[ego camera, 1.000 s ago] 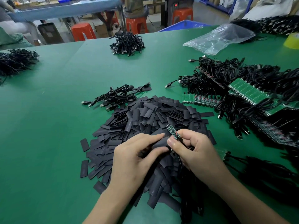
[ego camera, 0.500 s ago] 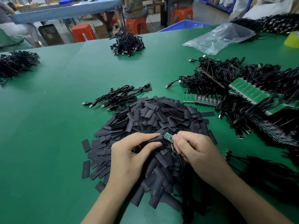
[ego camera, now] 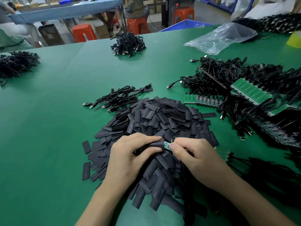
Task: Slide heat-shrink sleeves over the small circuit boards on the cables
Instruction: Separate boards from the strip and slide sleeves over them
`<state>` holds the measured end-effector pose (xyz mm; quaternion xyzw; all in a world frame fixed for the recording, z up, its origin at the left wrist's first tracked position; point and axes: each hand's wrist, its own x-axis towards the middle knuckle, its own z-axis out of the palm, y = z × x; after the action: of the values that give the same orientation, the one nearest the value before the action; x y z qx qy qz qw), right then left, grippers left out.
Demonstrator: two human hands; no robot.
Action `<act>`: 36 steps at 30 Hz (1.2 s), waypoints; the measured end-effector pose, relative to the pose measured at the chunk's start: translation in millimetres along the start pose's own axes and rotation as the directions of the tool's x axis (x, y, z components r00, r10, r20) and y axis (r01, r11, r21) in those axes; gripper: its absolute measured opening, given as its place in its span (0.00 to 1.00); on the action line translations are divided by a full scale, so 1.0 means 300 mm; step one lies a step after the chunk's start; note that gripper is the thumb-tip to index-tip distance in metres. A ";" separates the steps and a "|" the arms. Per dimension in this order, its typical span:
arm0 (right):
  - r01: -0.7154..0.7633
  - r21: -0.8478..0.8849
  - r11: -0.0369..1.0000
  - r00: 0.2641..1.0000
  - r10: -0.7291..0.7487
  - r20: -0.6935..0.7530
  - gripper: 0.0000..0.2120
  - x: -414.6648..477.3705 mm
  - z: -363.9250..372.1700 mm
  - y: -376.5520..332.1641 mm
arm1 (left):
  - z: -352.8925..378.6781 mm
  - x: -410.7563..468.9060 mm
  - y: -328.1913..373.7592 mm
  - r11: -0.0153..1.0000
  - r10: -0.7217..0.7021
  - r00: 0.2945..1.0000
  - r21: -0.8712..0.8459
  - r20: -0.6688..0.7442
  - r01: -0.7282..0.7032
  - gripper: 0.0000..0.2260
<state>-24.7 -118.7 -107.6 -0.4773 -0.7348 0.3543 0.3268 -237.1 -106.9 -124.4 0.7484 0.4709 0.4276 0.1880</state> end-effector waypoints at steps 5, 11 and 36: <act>-0.012 -0.015 1.000 0.999 0.013 0.046 0.21 0.000 -0.007 0.013 | -0.017 0.007 -0.009 0.995 0.089 0.992 0.033 0.086 -0.093 0.09; -0.015 -0.003 1.000 0.996 0.015 0.084 0.20 0.003 -0.009 0.028 | -0.021 0.008 -0.013 0.995 0.101 0.982 0.003 0.157 -0.103 0.11; -0.099 0.142 0.985 0.993 0.088 0.079 0.11 0.010 -0.002 0.005 | -0.003 -0.012 -0.016 0.994 0.024 0.998 -0.107 0.052 -0.018 0.08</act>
<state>-24.5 -115.4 -108.1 -0.4730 -0.6952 0.4389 0.3167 -241.1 -107.6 -128.9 0.7533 0.4343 0.4339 0.2359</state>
